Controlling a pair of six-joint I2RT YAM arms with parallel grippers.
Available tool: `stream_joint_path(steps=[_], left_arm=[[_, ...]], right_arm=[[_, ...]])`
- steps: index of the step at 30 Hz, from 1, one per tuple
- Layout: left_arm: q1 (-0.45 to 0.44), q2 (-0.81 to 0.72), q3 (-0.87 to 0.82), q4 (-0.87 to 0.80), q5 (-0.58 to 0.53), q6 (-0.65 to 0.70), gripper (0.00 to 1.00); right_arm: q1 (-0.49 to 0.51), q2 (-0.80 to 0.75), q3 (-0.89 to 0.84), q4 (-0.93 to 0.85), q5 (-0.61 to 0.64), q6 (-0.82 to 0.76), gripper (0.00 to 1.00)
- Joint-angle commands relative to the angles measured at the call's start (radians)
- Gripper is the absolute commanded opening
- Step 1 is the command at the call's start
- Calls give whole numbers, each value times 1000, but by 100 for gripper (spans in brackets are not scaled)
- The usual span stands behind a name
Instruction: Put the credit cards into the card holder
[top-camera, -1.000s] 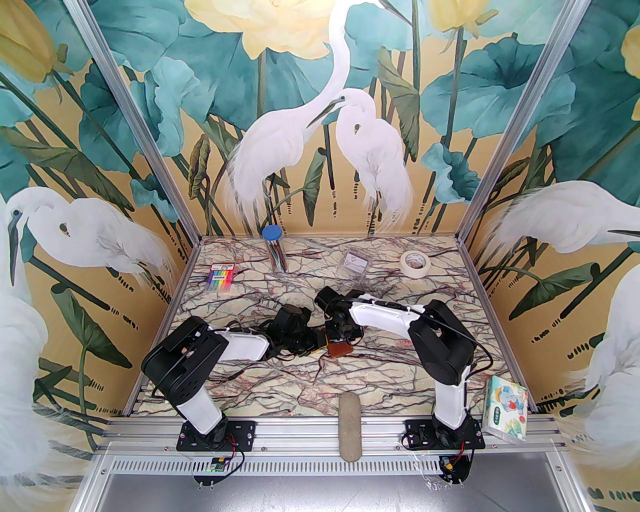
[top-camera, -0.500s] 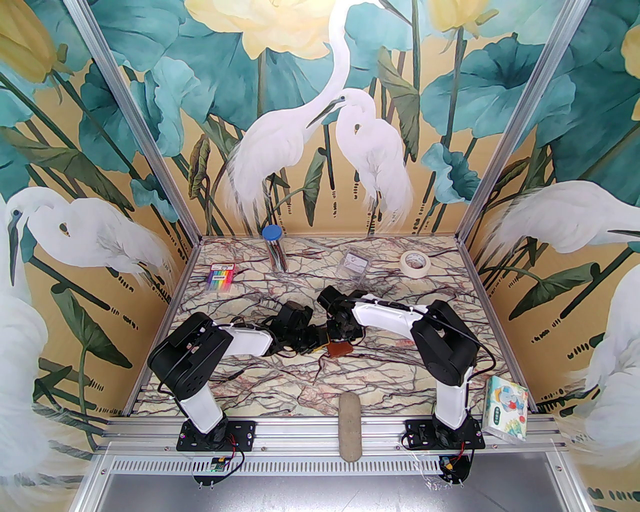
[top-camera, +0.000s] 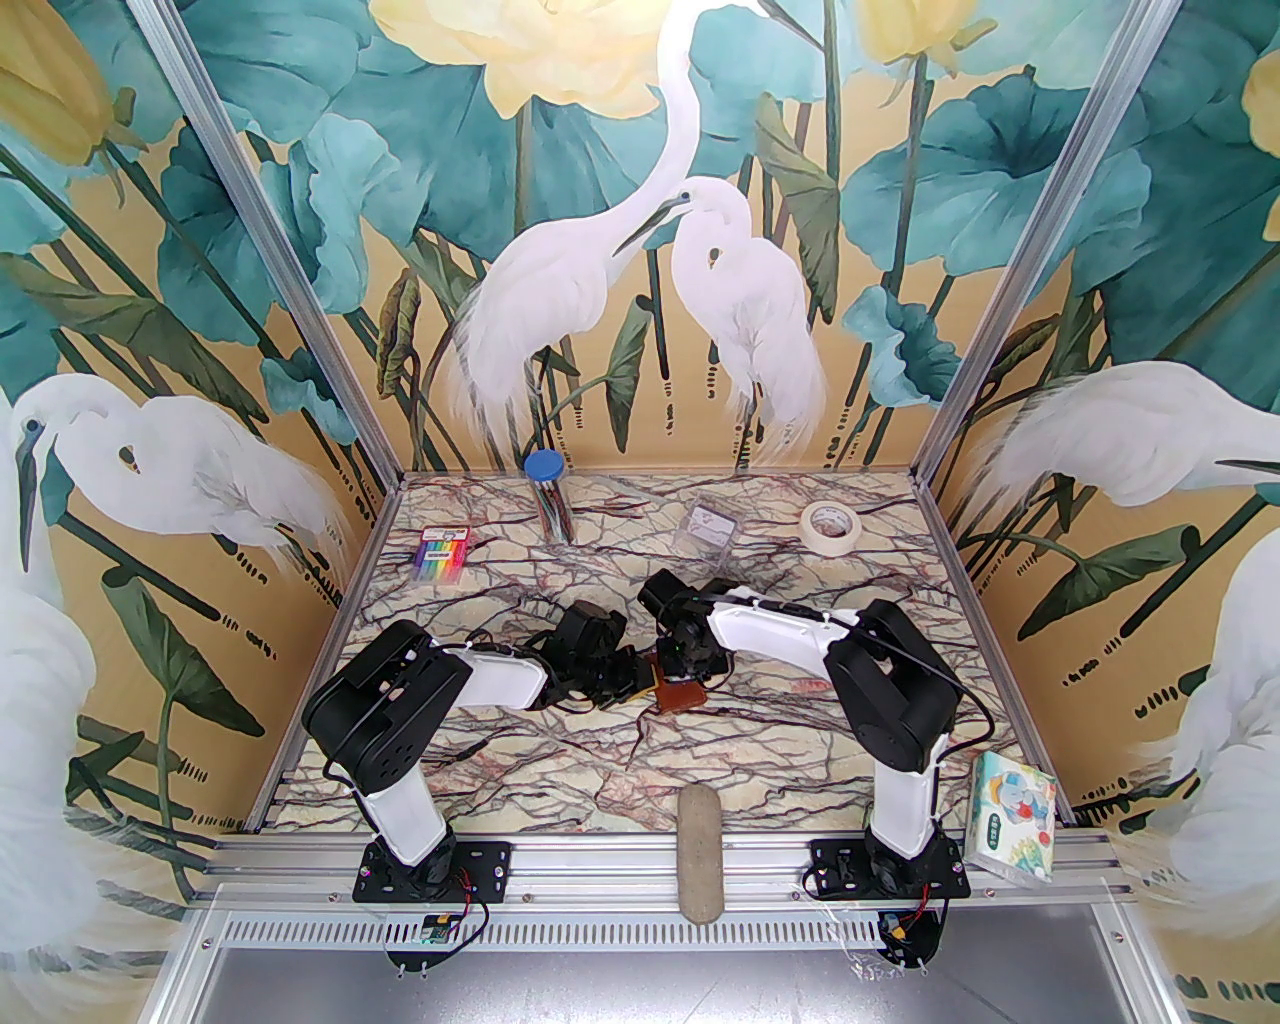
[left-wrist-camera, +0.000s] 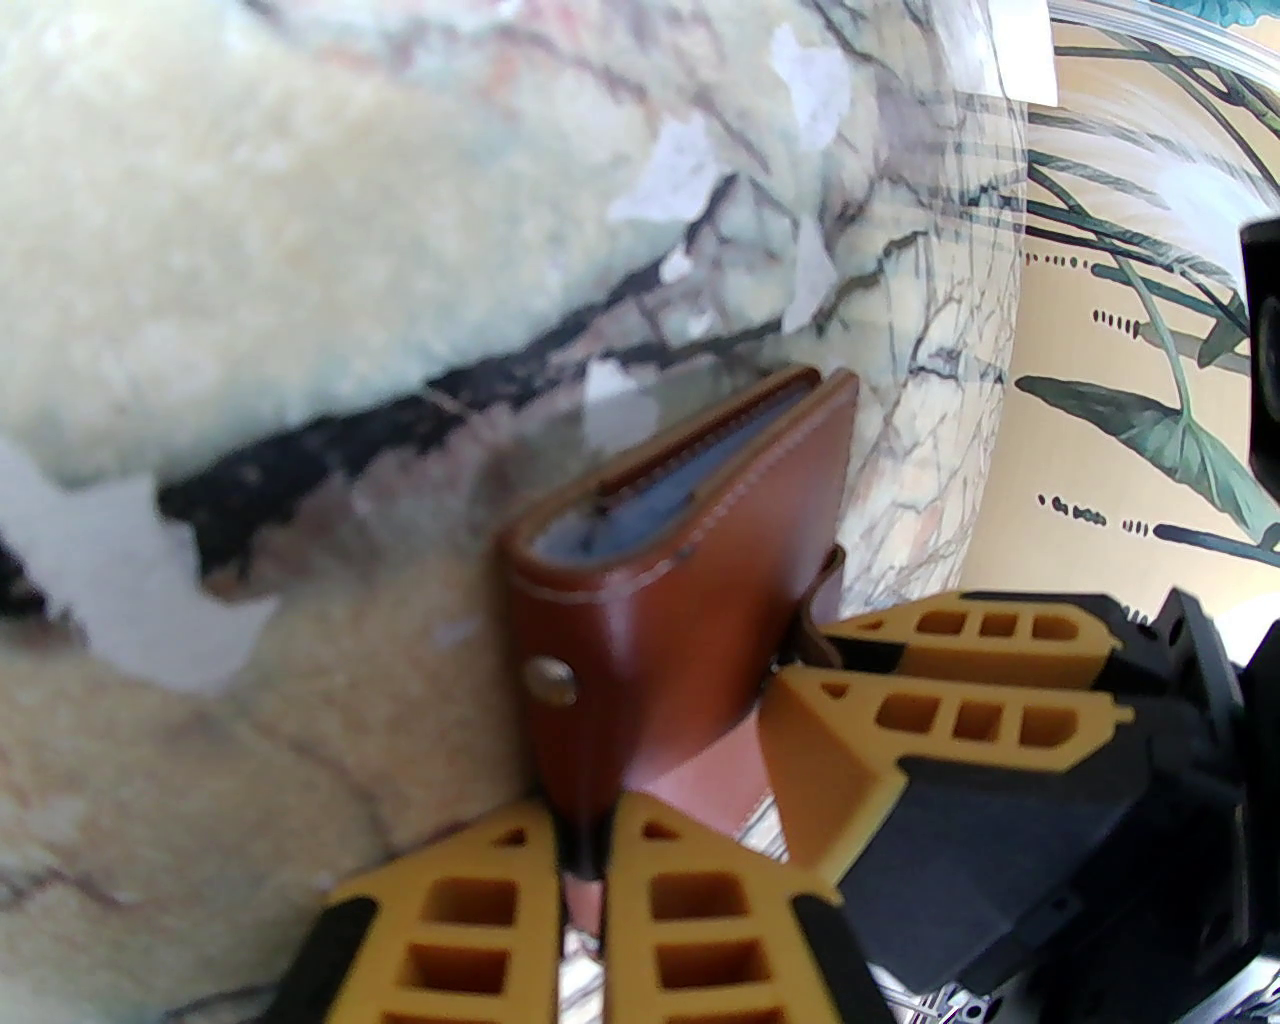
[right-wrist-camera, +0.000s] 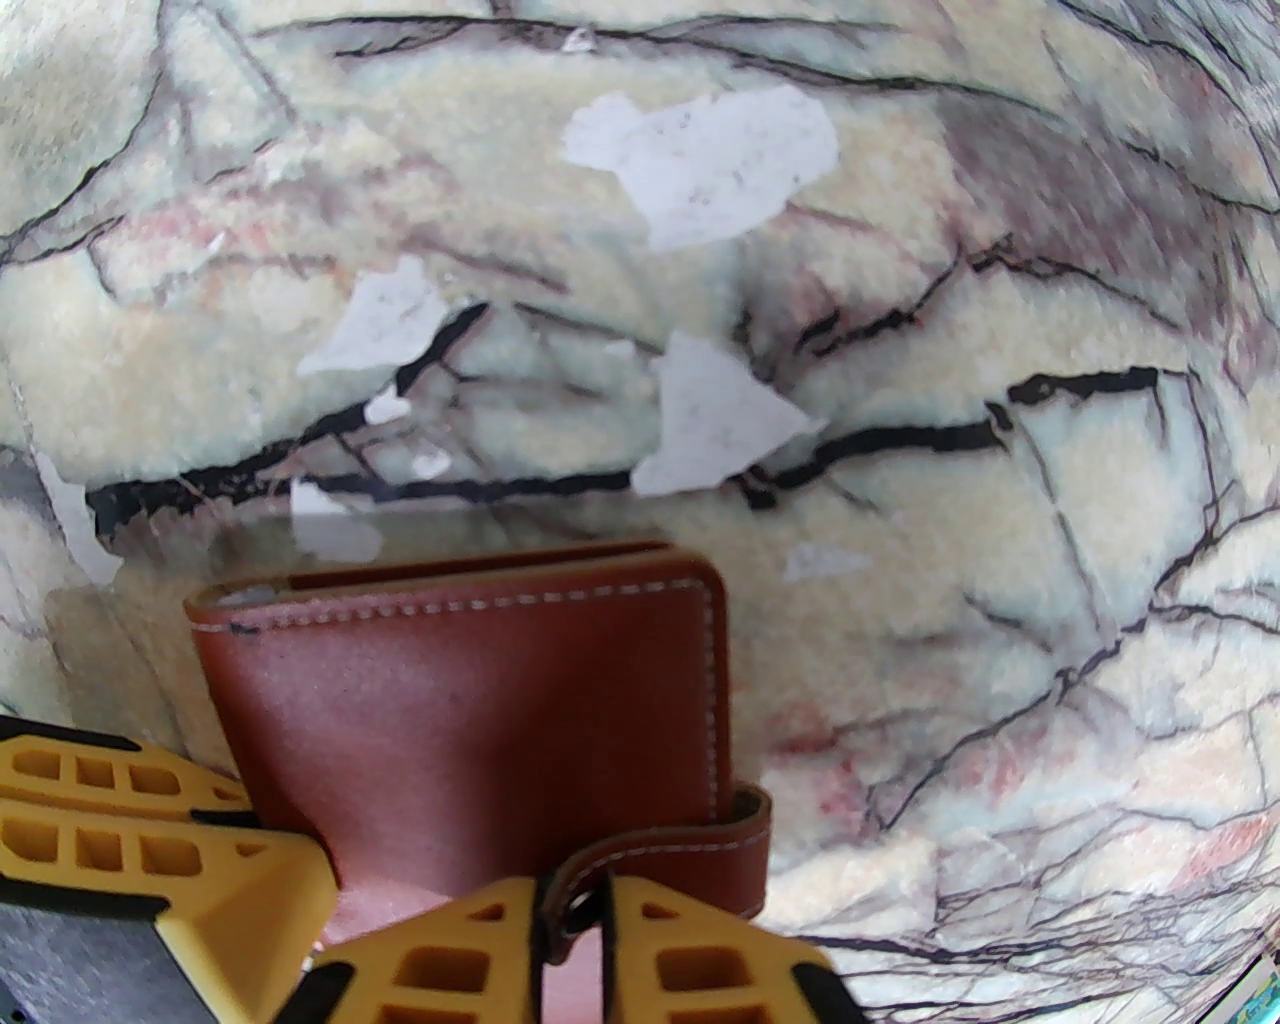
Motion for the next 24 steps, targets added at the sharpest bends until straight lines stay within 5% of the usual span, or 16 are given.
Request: stream_joint_path(steps=[1,24], left_arm=[[-18,83,3,-28,-96,15,0],[-18,90,-1,-28,-99,12,0]], right_arm=[[-12,35,-46,51,-62,-12,14],[-190,-160,-157,82,-175,-79,5]])
